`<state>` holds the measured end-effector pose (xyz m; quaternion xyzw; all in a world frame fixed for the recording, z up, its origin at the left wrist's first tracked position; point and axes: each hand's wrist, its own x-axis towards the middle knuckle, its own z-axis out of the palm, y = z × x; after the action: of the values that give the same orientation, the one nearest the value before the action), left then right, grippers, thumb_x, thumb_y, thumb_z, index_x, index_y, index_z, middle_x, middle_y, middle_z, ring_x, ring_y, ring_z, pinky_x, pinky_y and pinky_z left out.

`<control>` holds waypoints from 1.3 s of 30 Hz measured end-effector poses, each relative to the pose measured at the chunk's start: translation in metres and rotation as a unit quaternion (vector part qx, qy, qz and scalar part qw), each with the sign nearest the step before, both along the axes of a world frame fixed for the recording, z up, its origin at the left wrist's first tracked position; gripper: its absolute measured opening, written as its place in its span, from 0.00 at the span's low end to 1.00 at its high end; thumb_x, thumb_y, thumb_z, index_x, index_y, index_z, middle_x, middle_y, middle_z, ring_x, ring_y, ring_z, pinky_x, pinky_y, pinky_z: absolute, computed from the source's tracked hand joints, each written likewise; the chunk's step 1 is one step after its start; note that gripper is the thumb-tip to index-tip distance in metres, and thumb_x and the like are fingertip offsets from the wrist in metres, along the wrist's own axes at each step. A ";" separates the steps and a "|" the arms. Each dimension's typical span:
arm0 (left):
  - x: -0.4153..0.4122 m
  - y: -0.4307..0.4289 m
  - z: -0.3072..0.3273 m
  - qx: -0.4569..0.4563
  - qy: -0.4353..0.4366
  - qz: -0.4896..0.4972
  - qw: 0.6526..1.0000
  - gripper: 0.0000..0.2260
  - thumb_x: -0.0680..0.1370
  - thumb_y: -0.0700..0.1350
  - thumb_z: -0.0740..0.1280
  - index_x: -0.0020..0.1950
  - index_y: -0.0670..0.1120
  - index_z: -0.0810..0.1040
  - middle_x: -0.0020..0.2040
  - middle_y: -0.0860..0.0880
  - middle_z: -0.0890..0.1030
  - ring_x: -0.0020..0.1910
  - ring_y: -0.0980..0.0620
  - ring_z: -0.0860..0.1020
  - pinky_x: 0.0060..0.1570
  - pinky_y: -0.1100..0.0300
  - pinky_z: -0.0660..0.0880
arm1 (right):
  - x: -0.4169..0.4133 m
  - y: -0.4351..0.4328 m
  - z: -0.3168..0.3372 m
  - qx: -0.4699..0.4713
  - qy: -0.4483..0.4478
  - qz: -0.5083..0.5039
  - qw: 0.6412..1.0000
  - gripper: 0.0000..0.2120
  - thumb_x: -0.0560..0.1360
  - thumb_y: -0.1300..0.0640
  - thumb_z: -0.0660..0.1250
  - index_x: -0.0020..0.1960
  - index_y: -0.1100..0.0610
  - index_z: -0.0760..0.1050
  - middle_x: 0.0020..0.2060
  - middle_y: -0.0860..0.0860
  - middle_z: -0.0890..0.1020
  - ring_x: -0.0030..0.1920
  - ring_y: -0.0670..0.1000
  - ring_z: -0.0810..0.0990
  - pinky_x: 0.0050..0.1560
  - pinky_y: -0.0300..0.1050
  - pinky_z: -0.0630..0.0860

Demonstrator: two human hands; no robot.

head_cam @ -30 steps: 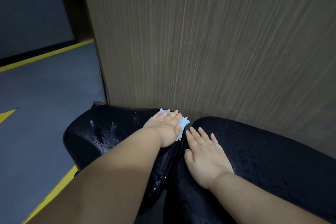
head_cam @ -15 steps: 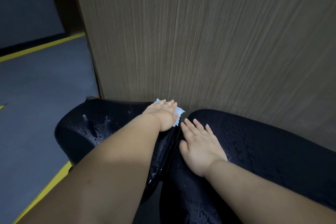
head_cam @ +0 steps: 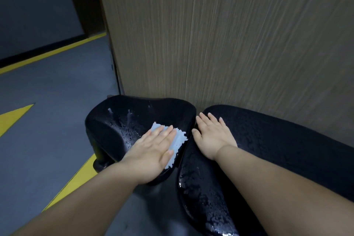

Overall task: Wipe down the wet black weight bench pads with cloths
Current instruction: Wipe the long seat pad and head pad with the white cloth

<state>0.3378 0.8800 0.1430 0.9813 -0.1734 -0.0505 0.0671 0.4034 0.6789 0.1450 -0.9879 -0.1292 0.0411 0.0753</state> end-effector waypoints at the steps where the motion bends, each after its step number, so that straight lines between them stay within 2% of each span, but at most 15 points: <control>1: -0.009 0.003 -0.002 -0.003 -0.001 0.002 1.000 0.37 0.67 0.63 0.26 0.77 0.56 0.33 0.73 0.62 0.31 0.72 0.63 0.30 0.68 0.66 0.27 | 0.000 0.000 0.000 -0.005 0.001 0.000 1.000 0.28 0.81 0.44 0.43 0.79 0.52 0.48 0.78 0.46 0.49 0.77 0.48 0.43 0.76 0.51 0.40; 5: -0.044 0.018 -0.012 -0.018 0.002 0.006 1.000 0.35 0.68 0.68 0.21 0.74 0.59 0.30 0.73 0.64 0.29 0.72 0.64 0.28 0.68 0.66 0.26 | -0.004 0.000 0.000 -0.025 -0.012 0.022 0.999 0.28 0.82 0.42 0.42 0.79 0.53 0.50 0.78 0.46 0.51 0.78 0.49 0.44 0.77 0.51 0.43; 8: -0.059 0.025 -0.016 -0.034 0.015 0.019 0.999 0.34 0.69 0.68 0.26 0.75 0.59 0.32 0.75 0.63 0.32 0.71 0.65 0.28 0.70 0.64 0.28 | -0.007 0.001 0.002 -0.031 -0.009 0.073 0.997 0.28 0.82 0.42 0.42 0.78 0.53 0.51 0.78 0.46 0.52 0.77 0.48 0.45 0.77 0.49 0.43; 13: -0.055 0.021 -0.006 -0.032 0.022 0.036 0.999 0.33 0.70 0.66 0.28 0.74 0.60 0.30 0.73 0.65 0.29 0.68 0.67 0.24 0.67 0.66 0.25 | -0.007 0.003 0.005 -0.056 -0.008 0.100 0.993 0.29 0.82 0.42 0.42 0.79 0.55 0.48 0.78 0.48 0.50 0.77 0.49 0.44 0.77 0.48 0.42; 20: -0.028 0.014 0.000 -0.006 0.016 0.050 0.999 0.38 0.69 0.68 0.28 0.77 0.57 0.34 0.74 0.63 0.32 0.72 0.63 0.30 0.70 0.64 0.28 | -0.002 0.005 0.004 -0.063 0.000 0.093 0.994 0.30 0.82 0.41 0.42 0.79 0.54 0.45 0.78 0.47 0.49 0.77 0.47 0.44 0.76 0.48 0.41; 22: -0.015 0.014 0.000 0.012 0.016 0.050 0.999 0.35 0.74 0.69 0.32 0.78 0.56 0.35 0.75 0.62 0.34 0.73 0.61 0.31 0.71 0.62 0.30 | -0.001 0.005 0.004 -0.062 0.002 0.090 0.994 0.30 0.82 0.41 0.42 0.79 0.54 0.45 0.78 0.46 0.49 0.77 0.47 0.43 0.76 0.48 0.41; 25: 0.004 0.012 0.002 0.026 0.028 0.056 0.998 0.27 0.82 0.61 0.41 0.79 0.55 0.36 0.78 0.59 0.36 0.76 0.58 0.33 0.74 0.59 0.33 | 0.003 0.007 0.003 -0.060 0.011 0.081 0.995 0.30 0.82 0.41 0.42 0.79 0.53 0.44 0.78 0.46 0.48 0.77 0.47 0.43 0.76 0.48 0.41; 39: 0.089 0.006 0.013 0.019 0.066 0.069 0.995 0.26 0.84 0.58 0.44 0.80 0.53 0.41 0.80 0.58 0.41 0.78 0.56 0.38 0.75 0.57 0.37 | 0.012 0.027 -0.002 -0.036 0.010 0.005 0.999 0.30 0.81 0.41 0.40 0.79 0.54 0.44 0.78 0.48 0.49 0.77 0.49 0.42 0.76 0.51 0.41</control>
<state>0.4273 0.8860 0.1557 0.9866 -0.0990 -0.1135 0.0633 0.4153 0.7056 0.1428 -0.9889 -0.1315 0.0558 0.0406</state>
